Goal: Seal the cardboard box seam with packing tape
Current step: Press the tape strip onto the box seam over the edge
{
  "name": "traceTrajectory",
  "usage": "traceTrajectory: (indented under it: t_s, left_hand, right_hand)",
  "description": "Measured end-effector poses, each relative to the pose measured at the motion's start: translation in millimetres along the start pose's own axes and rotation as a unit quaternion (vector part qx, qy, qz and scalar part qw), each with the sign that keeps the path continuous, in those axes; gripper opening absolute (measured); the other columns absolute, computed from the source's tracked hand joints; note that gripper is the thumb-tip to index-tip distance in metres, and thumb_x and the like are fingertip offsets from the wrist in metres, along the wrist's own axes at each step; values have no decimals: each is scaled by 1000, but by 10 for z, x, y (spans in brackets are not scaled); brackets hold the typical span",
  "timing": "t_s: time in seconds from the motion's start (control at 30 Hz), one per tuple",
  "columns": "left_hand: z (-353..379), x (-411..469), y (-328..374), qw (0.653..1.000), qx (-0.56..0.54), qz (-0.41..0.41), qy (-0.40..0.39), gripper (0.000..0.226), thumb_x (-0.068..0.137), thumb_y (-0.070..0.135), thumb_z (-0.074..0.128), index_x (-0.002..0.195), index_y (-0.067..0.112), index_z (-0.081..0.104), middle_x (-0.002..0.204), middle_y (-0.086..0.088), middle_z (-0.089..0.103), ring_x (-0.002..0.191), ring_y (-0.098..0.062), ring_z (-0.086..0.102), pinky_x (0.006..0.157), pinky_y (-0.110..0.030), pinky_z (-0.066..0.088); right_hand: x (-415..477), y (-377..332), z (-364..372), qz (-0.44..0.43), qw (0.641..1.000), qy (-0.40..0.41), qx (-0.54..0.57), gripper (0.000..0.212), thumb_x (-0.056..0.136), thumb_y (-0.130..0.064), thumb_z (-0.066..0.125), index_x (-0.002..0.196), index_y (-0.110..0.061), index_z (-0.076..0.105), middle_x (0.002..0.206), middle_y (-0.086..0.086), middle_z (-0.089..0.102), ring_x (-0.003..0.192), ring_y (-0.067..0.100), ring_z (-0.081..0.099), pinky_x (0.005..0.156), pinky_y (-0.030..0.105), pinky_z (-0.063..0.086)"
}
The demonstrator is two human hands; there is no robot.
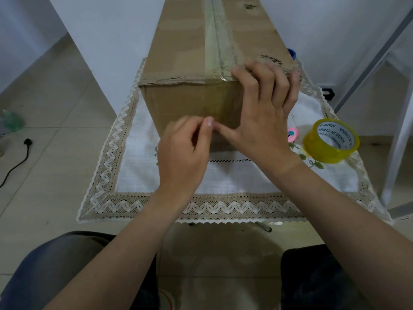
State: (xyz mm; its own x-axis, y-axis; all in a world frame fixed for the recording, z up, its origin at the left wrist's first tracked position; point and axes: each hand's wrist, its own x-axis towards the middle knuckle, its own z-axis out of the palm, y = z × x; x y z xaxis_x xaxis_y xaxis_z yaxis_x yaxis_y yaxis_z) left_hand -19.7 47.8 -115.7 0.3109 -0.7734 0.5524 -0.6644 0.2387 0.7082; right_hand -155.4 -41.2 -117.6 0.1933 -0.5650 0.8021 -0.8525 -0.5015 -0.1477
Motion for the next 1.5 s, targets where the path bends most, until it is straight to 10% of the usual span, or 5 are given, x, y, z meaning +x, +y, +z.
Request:
traceTrajectory:
  t_s: [0.27, 0.67, 0.97, 1.5]
  left_hand:
    - [-20, 540, -17, 955, 238, 164, 66, 41, 95, 41, 61, 134, 25, 65, 140, 10, 61, 139, -22, 49, 122, -58, 21]
    - [22, 561, -319, 927, 297, 219, 67, 65, 89, 58, 66, 143, 23, 58, 142, 3, 61, 133, -25, 52, 116, -61, 28]
    - [-70, 541, -315, 910, 352, 218, 13, 101, 69, 76, 71, 153, 27, 42, 153, 6, 49, 142, -22, 44, 119, -53, 23]
    - [-166, 559, -332, 896, 382, 224, -27, 127, 54, 74, 80, 160, 29, 28, 159, 0, 42, 145, -26, 38, 123, -50, 18]
  right_hand:
    - [64, 29, -31, 24, 1000, 1, 10, 76, 76, -69, 75, 133, -21, 61, 137, 7, 58, 132, 30, 42, 121, 58, 24]
    - [-21, 147, -67, -47, 996, -63, -43, 112, 60, -67, 83, 152, -24, 37, 155, 10, 44, 146, 29, 24, 125, 59, 12]
    - [47, 66, -100, 31, 999, -6, 34, 61, 89, -63, 68, 137, -27, 62, 140, 3, 57, 132, 20, 32, 116, 54, 29]
    - [-6, 201, -205, -59, 992, -94, -59, 115, 60, -61, 88, 158, -28, 36, 158, 7, 42, 150, 31, 32, 126, 54, 14]
